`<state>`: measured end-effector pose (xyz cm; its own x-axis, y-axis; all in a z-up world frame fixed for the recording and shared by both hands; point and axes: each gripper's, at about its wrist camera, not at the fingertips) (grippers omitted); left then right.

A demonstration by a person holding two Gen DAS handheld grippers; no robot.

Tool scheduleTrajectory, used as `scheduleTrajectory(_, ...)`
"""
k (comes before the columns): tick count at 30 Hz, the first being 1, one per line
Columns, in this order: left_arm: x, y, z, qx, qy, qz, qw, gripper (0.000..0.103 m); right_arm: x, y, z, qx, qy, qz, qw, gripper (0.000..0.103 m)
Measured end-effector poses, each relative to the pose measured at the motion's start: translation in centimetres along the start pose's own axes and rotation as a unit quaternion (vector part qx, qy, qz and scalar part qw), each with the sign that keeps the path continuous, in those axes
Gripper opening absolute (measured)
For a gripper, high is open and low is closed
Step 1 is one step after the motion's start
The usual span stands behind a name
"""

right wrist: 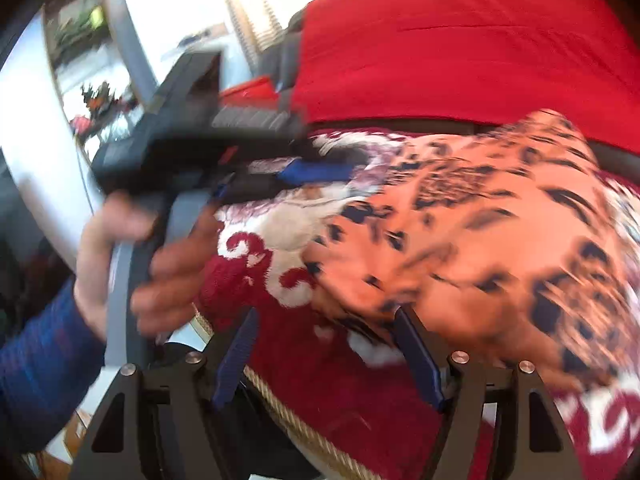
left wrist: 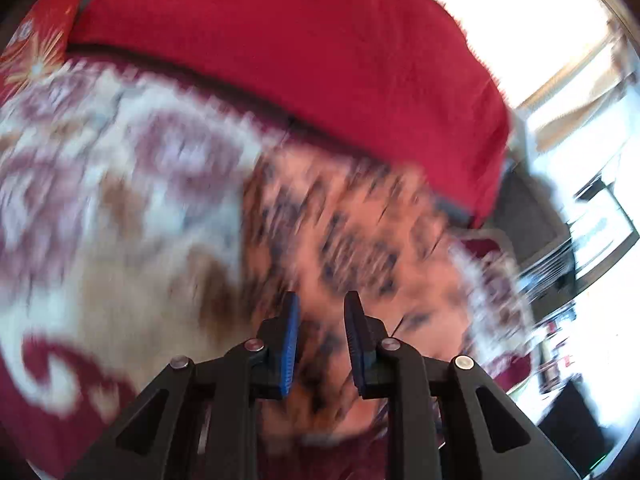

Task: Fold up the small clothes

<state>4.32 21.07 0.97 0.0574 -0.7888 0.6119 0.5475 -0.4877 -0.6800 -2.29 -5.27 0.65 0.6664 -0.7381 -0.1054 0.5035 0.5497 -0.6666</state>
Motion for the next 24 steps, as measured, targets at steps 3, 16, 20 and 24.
scheduleTrajectory(3,-2.9,1.1,-1.9,-0.012,-0.043,0.051,0.9977,0.029,1.7,-2.6,-0.9,0.001,0.023,-0.006,1.000,0.074)
scheduleTrajectory(16,2.4,-2.8,-1.5,0.110,-0.002,0.013,0.9939,0.045,15.7,-9.7,-0.8,0.044,0.268,0.043,0.962,0.081)
scheduleTrajectory(20,2.9,1.7,-2.1,0.073,0.028,0.067,0.9947,0.045,19.8,-5.0,0.6,0.013,0.350,0.088,0.933,0.082)
scheduleTrajectory(24,4.0,2.3,-2.4,0.082,0.075,0.102,0.9885,0.045,20.5,-1.8,2.1,-0.011,0.351,0.102,0.931,0.082)
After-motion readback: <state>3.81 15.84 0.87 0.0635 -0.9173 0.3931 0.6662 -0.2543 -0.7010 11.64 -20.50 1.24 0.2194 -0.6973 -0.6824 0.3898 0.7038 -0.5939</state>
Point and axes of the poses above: each gripper's, at about its wrist camera, not at the fingertips, and y roughly the way its jaws point, x to its right, z to its top, and after that the axes turned 6 degrees about -y, right-handed
